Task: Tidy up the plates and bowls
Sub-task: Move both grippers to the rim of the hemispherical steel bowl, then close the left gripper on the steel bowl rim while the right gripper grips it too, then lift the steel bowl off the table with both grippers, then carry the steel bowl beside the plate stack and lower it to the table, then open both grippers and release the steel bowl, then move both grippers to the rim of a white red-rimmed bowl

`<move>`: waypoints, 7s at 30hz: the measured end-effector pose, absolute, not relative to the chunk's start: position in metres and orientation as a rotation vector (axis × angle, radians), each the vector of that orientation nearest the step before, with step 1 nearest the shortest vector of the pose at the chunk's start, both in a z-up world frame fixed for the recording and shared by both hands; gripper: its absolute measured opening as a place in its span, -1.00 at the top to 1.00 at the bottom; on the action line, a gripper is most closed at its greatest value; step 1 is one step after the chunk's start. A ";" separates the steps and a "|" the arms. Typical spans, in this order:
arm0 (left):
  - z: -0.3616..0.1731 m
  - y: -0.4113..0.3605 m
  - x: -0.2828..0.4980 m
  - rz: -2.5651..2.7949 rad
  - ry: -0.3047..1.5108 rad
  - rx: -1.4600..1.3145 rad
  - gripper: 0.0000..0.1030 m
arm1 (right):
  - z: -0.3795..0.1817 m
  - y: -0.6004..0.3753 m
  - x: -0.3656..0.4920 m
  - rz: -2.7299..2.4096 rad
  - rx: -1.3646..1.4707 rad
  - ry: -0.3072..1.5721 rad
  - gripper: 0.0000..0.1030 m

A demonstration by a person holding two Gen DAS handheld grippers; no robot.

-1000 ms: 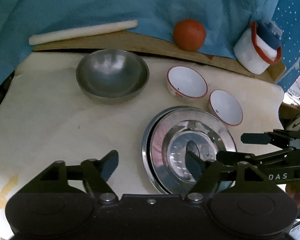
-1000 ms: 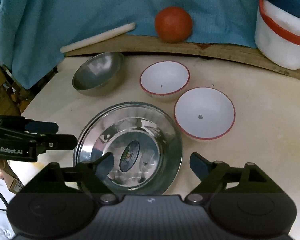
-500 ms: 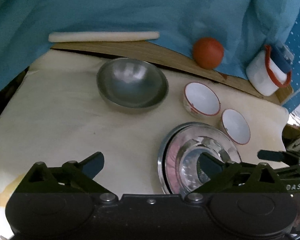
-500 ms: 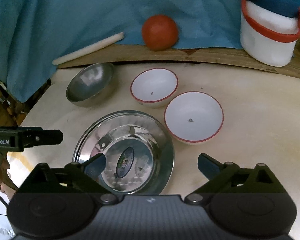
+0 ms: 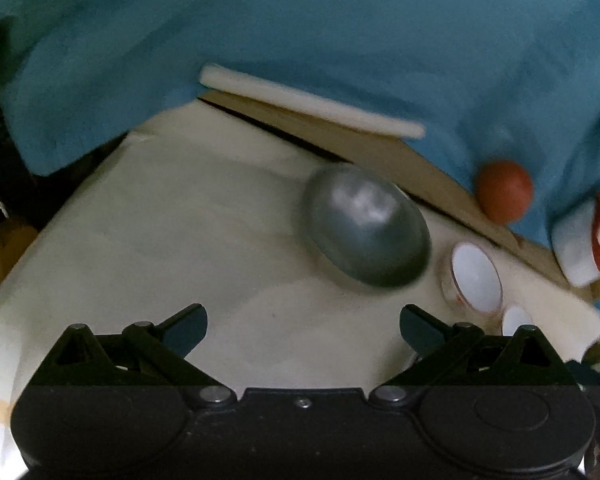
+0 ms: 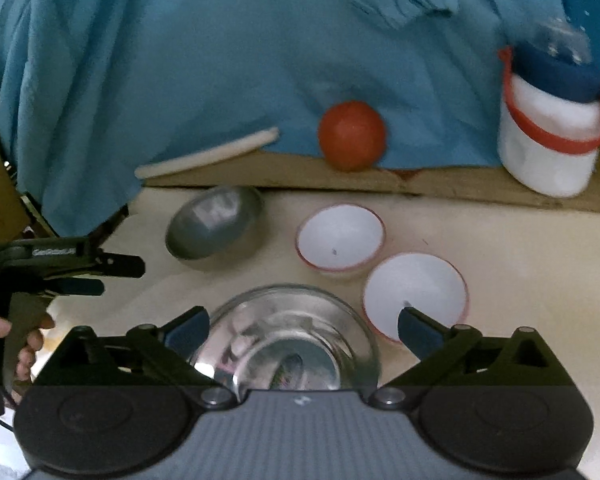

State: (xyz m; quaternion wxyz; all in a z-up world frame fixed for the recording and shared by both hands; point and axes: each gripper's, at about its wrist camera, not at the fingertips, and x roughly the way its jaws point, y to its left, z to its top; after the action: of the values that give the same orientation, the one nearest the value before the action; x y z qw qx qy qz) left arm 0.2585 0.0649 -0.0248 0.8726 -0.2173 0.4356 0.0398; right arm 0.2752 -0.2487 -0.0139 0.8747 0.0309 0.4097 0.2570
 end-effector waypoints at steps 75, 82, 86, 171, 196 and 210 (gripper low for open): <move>-0.054 0.087 0.177 -0.006 1.011 -0.485 0.51 | -0.039 -0.132 0.260 0.873 -0.126 1.039 0.60; -0.059 0.092 0.174 0.028 1.024 -0.494 0.51 | -0.047 -0.123 0.260 0.891 -0.131 1.063 0.59; -0.059 0.094 0.174 0.039 1.022 -0.497 0.51 | -0.046 -0.121 0.259 0.900 -0.142 1.059 0.59; -0.026 -0.181 0.234 -0.585 1.090 -0.112 -0.42 | -0.043 -0.454 0.209 0.331 0.259 0.957 -0.53; -0.004 -0.128 0.297 -0.241 1.066 -0.188 -0.98 | -0.042 -0.453 0.223 0.284 0.385 0.845 -0.99; -0.032 -0.140 0.350 -0.376 1.166 -0.240 -0.98 | -0.039 -0.409 0.263 0.247 0.306 0.885 -0.99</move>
State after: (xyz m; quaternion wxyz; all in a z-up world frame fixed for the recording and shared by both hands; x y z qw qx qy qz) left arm 0.3499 -0.1403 -0.0325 0.8115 -0.1126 0.5457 -0.1758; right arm 0.2625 -0.4095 -0.0389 0.8851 0.1473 0.4252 0.1189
